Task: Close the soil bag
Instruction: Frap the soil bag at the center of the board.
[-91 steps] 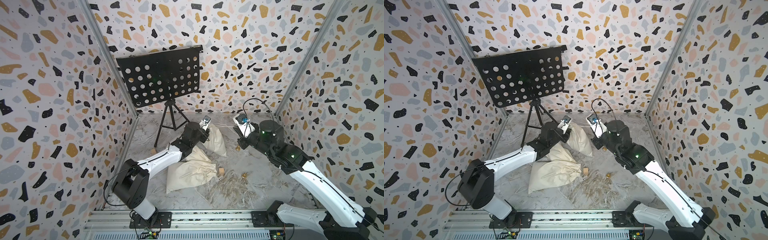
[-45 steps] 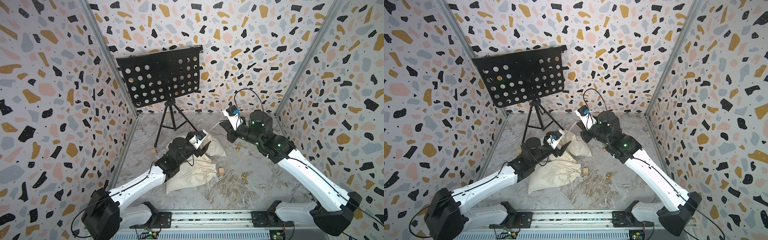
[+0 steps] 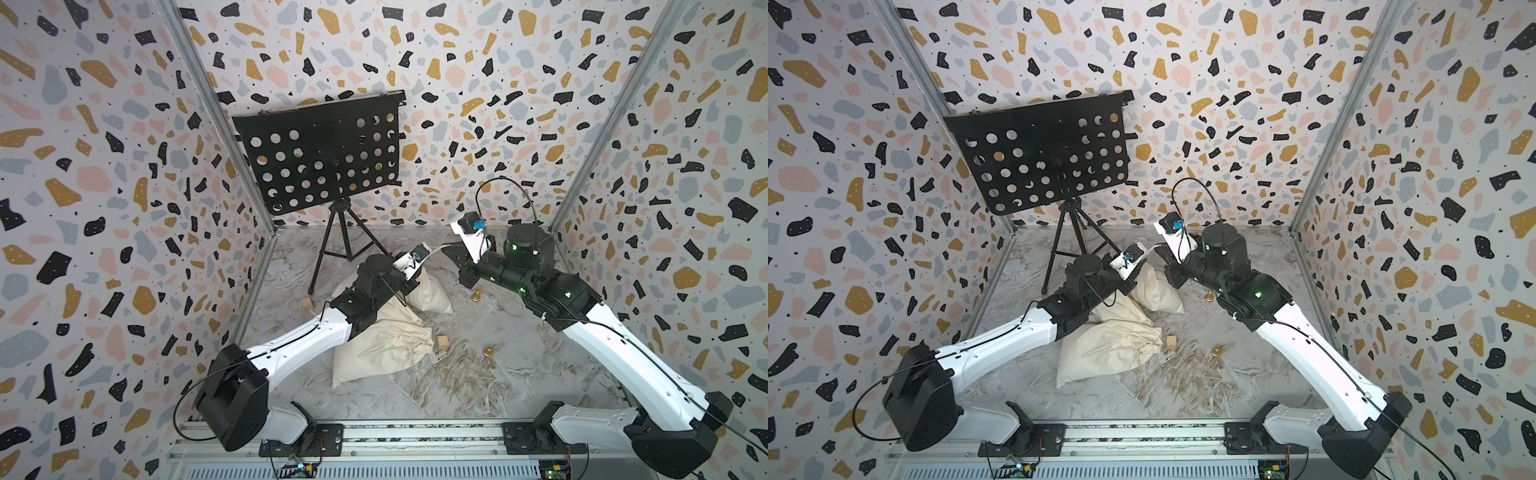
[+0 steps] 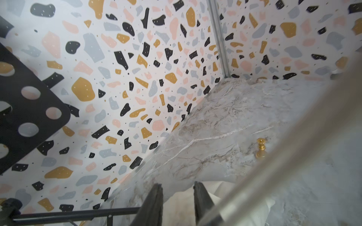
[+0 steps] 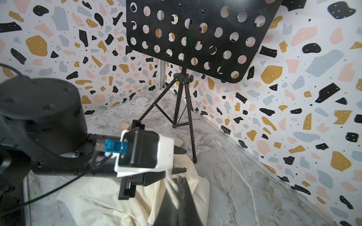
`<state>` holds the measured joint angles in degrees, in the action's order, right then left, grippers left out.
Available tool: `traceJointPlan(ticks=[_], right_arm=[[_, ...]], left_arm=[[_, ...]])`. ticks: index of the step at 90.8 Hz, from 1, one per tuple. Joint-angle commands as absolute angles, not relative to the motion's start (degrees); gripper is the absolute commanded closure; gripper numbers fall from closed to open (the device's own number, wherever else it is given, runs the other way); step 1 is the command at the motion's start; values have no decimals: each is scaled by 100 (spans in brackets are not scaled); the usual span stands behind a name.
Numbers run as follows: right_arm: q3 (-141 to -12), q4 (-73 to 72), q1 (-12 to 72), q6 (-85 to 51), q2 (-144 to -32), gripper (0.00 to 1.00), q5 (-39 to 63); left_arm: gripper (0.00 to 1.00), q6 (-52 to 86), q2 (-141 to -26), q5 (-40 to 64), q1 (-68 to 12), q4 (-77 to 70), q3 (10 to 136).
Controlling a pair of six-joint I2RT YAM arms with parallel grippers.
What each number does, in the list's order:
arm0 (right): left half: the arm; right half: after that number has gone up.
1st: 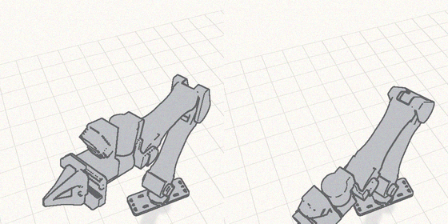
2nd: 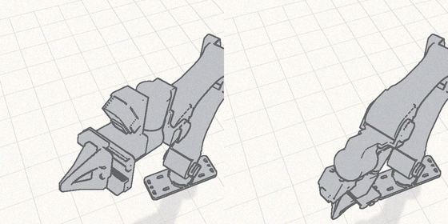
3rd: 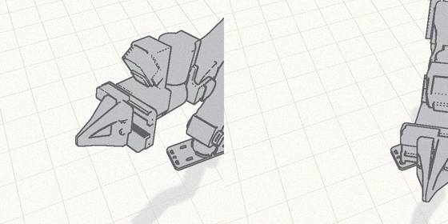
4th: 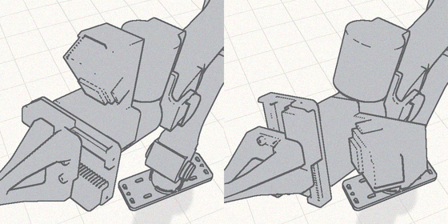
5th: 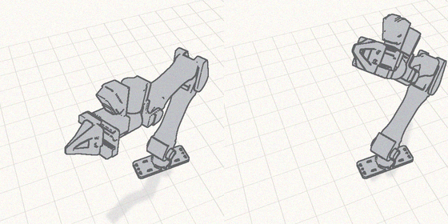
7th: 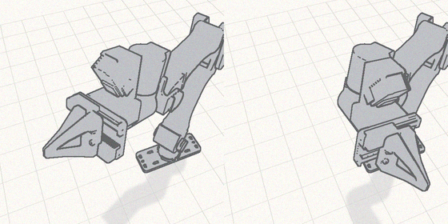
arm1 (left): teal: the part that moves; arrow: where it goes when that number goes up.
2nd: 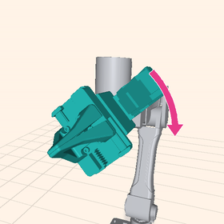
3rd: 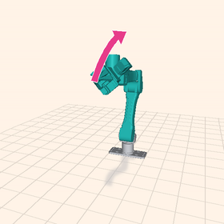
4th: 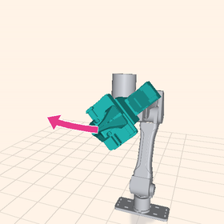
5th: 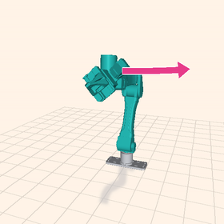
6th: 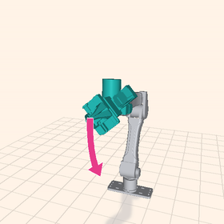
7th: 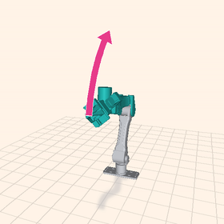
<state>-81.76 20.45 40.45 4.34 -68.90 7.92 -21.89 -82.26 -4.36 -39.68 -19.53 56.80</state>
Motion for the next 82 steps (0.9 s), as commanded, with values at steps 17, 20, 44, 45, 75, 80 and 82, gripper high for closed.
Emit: traceJointPlan(ticks=[17,20,44,45,75,80,82], right_arm=[[-8436,2445,4025,641,-6036,100,-21],[-8411,2471,4025,678,-5938,100,-185],[-8271,2539,3995,994,-5391,100,-1314],[-8271,2540,3992,994,-5376,100,-1330],[-8393,2005,3990,722,-6787,100,128],[-8509,1940,3990,637,-7147,100,375],[-8578,1929,3990,612,-7280,100,467]], left_arm=[[80,-1819,-9266,-2434,-3791,-1379,5937],[80,-1731,-9344,-2605,-3748,-1324,5981],[80,-903,-9537,-2810,-3028,-899,6201],[79,-869,-9550,-2794,-3000,-876,6221],[48,-701,-8680,-294,-2865,-2340,5226],[40,-742,-8424,-111,-2868,-2484,4978],[37,-761,-8263,-50,-2866,-2539,4874]])
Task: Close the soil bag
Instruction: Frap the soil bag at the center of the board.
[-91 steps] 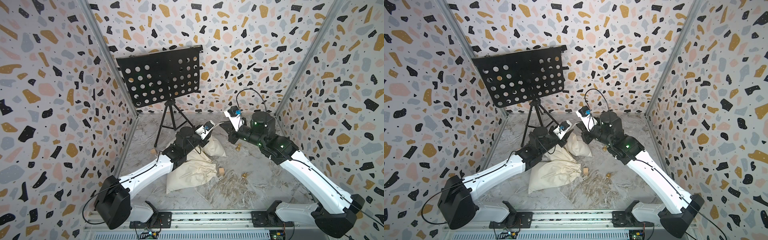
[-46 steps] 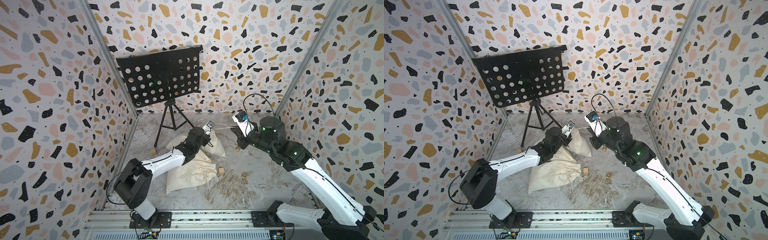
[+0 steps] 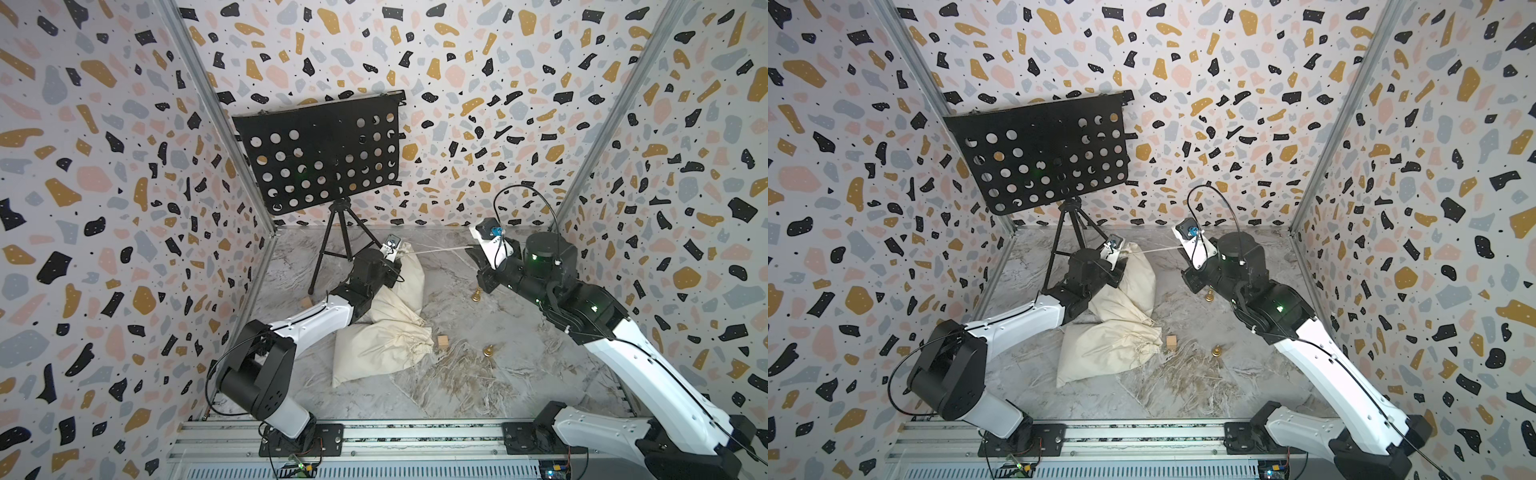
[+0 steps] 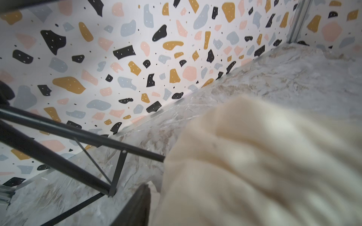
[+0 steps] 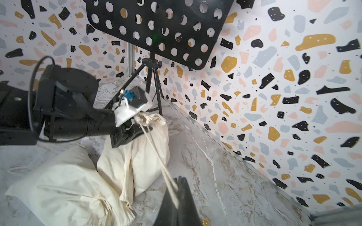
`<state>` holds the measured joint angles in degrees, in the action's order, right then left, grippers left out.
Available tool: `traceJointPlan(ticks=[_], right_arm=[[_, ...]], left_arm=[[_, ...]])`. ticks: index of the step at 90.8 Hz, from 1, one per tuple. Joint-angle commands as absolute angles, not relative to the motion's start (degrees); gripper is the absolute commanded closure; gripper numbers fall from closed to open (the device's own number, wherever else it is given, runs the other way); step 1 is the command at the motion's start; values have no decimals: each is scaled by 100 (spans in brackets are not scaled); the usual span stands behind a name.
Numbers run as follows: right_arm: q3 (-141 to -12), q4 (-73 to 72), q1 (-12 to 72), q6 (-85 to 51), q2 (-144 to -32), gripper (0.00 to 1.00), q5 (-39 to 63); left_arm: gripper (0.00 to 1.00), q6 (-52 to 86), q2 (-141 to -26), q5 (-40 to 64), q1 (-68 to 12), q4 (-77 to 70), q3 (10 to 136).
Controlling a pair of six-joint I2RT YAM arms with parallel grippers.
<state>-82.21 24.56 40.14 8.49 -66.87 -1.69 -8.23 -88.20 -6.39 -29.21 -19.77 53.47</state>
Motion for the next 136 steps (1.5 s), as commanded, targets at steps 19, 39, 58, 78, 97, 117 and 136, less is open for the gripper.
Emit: traceJointPlan(ticks=[19,39,58,78,97,117,136], right_arm=[[-9338,2306,3998,484,-7990,100,1155],[-9693,2829,4079,511,-8192,100,1379],[-10115,2954,4258,483,-8183,100,1483],[-10345,3093,4322,571,-8148,100,1520],[-10392,3014,4341,609,-8093,100,1586],[-10214,2935,4342,755,-8029,100,1410],[-9225,2058,4036,942,-7407,55,1398]], left_arm=[[31,-1113,-6889,404,-2912,-2593,4118],[31,-1633,-5808,733,-3124,-1778,4204],[29,-1985,-6011,1341,-3129,-1022,4907],[28,-1741,-6322,2061,-3181,-1119,5591],[38,-1823,-7017,1933,-3226,-774,6430],[100,-1497,-7225,1357,-3230,-446,6894],[100,-764,-7402,774,-3228,84,7857]])
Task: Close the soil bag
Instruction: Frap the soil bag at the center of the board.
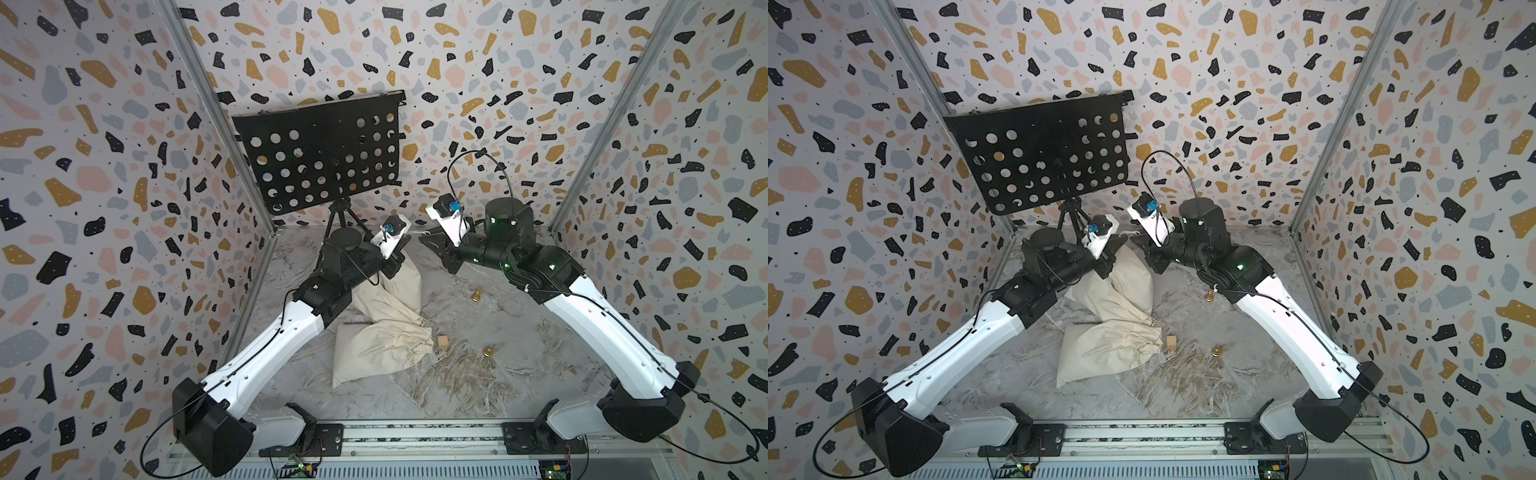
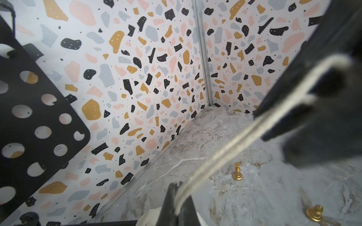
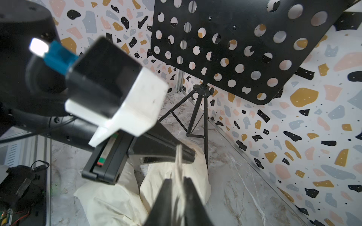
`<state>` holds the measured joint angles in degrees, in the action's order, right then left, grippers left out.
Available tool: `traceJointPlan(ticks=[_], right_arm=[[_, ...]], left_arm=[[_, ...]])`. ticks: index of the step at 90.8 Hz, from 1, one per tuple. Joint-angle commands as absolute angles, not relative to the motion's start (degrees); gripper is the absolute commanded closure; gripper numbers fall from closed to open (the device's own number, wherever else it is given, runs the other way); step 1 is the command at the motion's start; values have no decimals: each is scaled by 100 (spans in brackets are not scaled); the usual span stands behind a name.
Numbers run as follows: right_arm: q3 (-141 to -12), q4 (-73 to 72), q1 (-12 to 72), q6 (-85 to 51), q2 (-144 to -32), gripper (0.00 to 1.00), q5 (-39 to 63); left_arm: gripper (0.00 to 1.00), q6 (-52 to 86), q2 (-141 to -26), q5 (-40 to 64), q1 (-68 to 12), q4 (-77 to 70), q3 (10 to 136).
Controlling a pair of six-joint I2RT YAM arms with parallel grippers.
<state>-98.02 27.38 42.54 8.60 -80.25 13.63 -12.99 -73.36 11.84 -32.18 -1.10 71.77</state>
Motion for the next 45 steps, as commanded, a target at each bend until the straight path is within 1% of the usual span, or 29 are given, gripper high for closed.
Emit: traceJointPlan(ticks=[1,5,7,13,20,29,45], right_arm=[[-9112,1934,3996,915,-7333,52,1420],[-8604,1458,3825,798,-7120,47,1493],[-8332,1210,3751,740,-7005,46,1505],[-7524,420,3590,544,-6774,45,1686],[-6846,-662,3568,414,-6788,44,1984],[-6378,-1641,3568,162,-7101,44,2289],[-6105,-2843,3605,-337,-7657,45,2872]], left_arm=[[100,-733,-7419,752,-3227,165,7928],[100,-515,-7499,655,-3223,378,8179],[100,-417,-7535,632,-3223,439,8267],[100,-99,-7628,642,-3216,520,8457],[100,206,-7691,856,-3217,512,8566],[100,494,-7705,1005,-3217,491,8590],[100,716,-7725,1110,-3222,543,8656]])
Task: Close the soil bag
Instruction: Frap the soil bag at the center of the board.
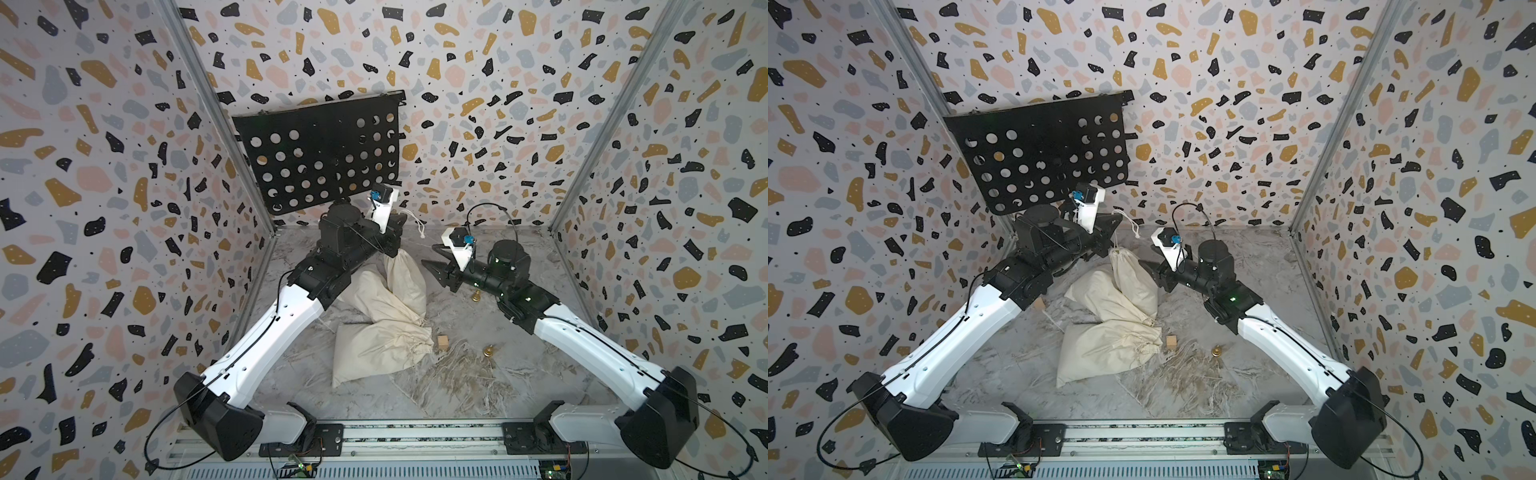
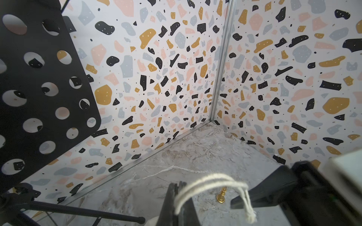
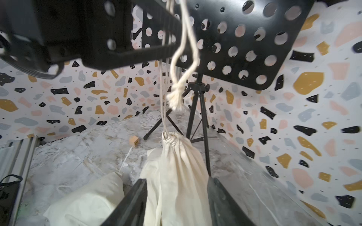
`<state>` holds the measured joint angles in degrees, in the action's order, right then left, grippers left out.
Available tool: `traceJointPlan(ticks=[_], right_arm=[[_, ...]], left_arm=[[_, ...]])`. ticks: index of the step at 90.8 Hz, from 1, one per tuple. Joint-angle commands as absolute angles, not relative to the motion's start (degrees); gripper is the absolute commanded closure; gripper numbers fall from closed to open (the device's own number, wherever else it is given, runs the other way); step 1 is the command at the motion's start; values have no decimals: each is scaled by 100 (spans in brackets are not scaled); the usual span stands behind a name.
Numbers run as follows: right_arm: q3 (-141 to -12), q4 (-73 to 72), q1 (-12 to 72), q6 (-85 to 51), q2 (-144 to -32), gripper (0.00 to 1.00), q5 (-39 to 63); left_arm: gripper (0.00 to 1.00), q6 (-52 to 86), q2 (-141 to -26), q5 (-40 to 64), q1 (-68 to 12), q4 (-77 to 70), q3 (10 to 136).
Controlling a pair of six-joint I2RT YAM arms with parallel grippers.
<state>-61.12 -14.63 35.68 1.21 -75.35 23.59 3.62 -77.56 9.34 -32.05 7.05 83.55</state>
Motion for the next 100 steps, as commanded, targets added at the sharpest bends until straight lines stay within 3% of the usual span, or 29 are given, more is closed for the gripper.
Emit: traceJointPlan(ticks=[1,19,62,85,100], right_arm=[[-6111,-2876,3617,-344,-7696,45,2873],[-6390,-3668,3721,-550,-8430,49,2910],[-7078,-2869,3884,-112,-9506,83,2783],[-6270,-3367,3578,-625,-10816,86,2454],[-6266,-2756,3344,-337,-10934,89,1721]], left_arm=[[100,723,-7721,1118,-3220,540,8657],[100,955,-7640,1392,-3223,358,8604],[100,1170,-7356,1634,-3218,64,8549],[100,1517,-6740,1761,-3222,-375,8696],[100,1350,-6739,1778,-3217,-135,9251]])
